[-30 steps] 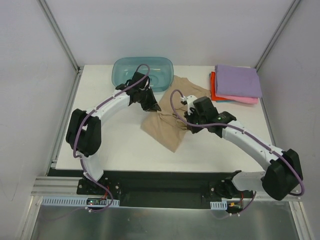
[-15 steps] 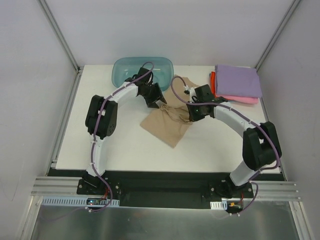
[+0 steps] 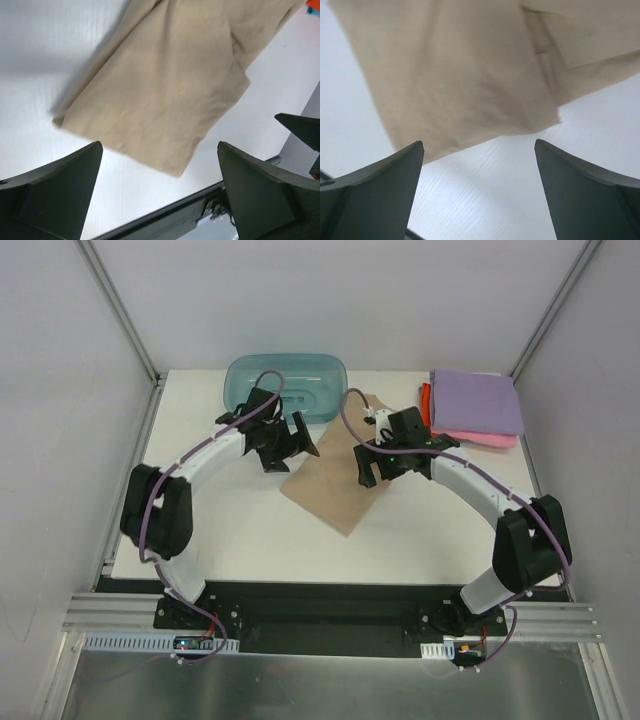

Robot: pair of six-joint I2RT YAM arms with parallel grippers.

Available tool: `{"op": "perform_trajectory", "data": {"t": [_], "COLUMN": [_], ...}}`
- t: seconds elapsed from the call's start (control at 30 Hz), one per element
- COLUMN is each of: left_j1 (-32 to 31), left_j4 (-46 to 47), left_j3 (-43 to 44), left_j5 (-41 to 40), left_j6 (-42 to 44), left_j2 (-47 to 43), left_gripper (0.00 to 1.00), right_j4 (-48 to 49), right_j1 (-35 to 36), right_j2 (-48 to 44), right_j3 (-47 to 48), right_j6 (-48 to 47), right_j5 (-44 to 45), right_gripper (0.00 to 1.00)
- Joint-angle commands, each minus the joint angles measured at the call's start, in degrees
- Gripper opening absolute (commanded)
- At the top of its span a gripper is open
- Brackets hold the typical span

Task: Fold and stack the t-shirts
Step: Fold the tshirt

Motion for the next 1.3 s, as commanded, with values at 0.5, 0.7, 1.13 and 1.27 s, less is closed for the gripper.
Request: {"op": "perform_trajectory", "data": {"t": [0.5, 0.7, 1.13, 1.27], "left_j1": [12.8, 17.2, 20.0, 19.9], "left_j4": [-3.6, -7.9, -11.9, -11.6], "left_j3": [-40.9, -41.9, -44.5, -46.8], "left_j5": [-7.1, -9.4, -8.6, -5.1], "left_j6": [-2.1, -0.6, -0.7, -1.3], "left_j2": [-35.8, -39.4, -45.6, -47.7], "left_gripper": [0.99, 0.99, 0.99, 0.99], "right_j4": [-1.3, -3.1, -2.3, -2.8], "right_j1": [27.7, 27.8, 38.7, 42.8], "right_j2": [10.1, 17.8, 13.2, 8.6], "right_j3": [5.8, 9.7, -0.1, -1.4], "right_j6": [-6.8, -8.8, -3.3, -0.6], "right_j5": [8.8, 6.8, -4.6, 0.0], "right_gripper": [0.97, 0.97, 0.97, 0.97]}}
